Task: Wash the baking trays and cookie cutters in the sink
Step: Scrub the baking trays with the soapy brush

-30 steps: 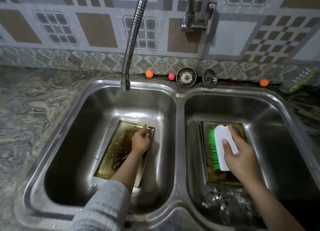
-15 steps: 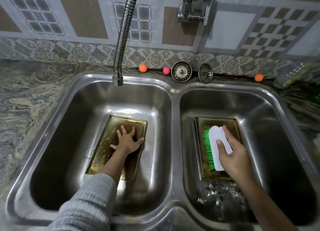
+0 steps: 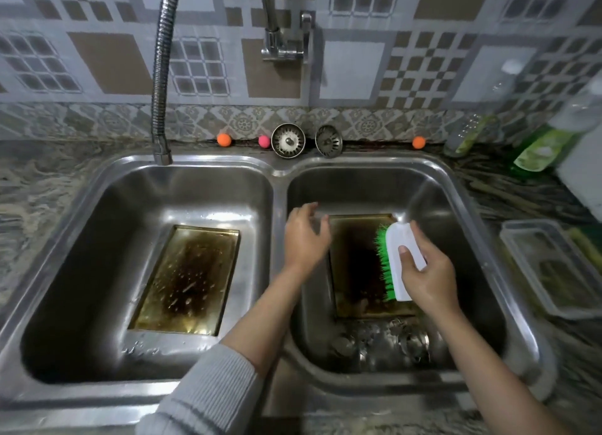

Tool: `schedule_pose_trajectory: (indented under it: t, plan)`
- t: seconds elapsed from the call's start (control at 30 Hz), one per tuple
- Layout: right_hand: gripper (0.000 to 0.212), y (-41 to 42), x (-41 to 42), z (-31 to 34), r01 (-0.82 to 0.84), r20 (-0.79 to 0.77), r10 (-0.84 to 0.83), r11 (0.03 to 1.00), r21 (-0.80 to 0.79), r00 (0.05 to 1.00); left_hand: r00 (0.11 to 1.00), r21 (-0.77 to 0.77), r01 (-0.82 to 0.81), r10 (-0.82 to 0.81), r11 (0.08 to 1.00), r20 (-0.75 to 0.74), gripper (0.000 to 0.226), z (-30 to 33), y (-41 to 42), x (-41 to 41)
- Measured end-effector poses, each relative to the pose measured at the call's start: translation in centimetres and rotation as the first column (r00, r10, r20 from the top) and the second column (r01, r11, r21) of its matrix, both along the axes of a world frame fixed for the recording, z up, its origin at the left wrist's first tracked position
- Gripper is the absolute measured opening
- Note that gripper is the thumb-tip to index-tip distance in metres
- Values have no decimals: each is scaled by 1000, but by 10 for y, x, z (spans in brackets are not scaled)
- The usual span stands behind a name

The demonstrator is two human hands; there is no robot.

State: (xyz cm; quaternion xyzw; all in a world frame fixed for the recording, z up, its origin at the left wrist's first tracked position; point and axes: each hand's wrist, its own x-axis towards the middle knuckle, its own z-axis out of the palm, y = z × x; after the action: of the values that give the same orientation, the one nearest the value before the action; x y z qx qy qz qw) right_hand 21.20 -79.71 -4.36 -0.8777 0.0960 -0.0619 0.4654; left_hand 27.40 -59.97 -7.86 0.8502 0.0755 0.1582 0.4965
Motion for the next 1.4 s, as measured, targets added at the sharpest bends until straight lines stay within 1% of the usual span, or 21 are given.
schedule_pose_trajectory:
  t: [0.07,0.13,0.17,0.2,0.27,0.33,0.47,0.57,0.67,0.8,0.9,0.97,1.03,1.1,1.13,1.2,1.23,1.4]
  plan:
    - [51,-13,-1,-2,-3,8,3,1000,15,1000,972,15,95,-90,995,-218,31,-25,-24,9]
    - [50,-24,-2,-6,-11,13,11,1000,18,1000,884,11,155,-134,988,-447,24,-54,-35,14]
    - [51,-29,-3,-9,-17,14,17,1000,13,1000,839,30,173,-131,984,-528,20,-67,-38,15]
    - [51,-35,-3,-11,-21,14,21,1000,10,1000,803,64,180,-109,982,-587,18,-77,-42,14]
    - [51,-46,-3,-17,-27,5,27,1000,14,1000,763,135,165,-40,977,-645,18,-92,-49,13]
    - [51,-57,-4,-24,-33,-9,34,999,18,999,758,189,129,26,974,-652,23,-103,-56,12]
    - [50,-73,-3,-32,-47,-26,48,999,21,999,773,284,43,148,958,-617,33,-110,-65,15]
    - [50,-80,-3,-34,-64,-22,64,998,30,998,775,329,11,200,944,-600,35,-109,-69,16]
    - [50,-84,-3,-34,-70,-16,71,997,39,997,747,279,-21,200,960,-634,30,-110,-72,20]
    - [51,-89,-6,-34,-82,0,82,996,25,997,738,279,-72,240,958,-631,21,-109,-73,24]
    - [51,-93,-9,-35,-103,20,103,995,15,994,733,270,-61,227,961,-641,8,-105,-72,26]
    - [52,-94,-11,-36,-116,32,116,993,0,993,729,233,-54,197,971,-655,7,-104,-70,27]
    - [52,-95,-12,-37,-121,33,121,993,-6,992,739,210,-39,169,977,-652,8,-102,-71,27]
    - [52,-95,-13,-37,-121,29,120,993,0,992,766,223,-30,166,974,-621,4,-100,-73,26]
    - [52,-94,-14,-37,-119,27,119,993,4,993,778,233,-31,170,972,-605,9,-99,-75,26]
    - [52,-94,-16,-37,-115,27,115,993,6,993,781,248,-36,182,968,-597,29,-99,-76,28]
    - [52,-94,-17,-37,-112,31,112,994,5,993,775,257,-33,187,966,-603,35,-100,-75,30]
    - [52,-99,-21,-42,-85,40,85,996,-14,996,779,305,-57,234,951,-582,33,-108,-68,38]
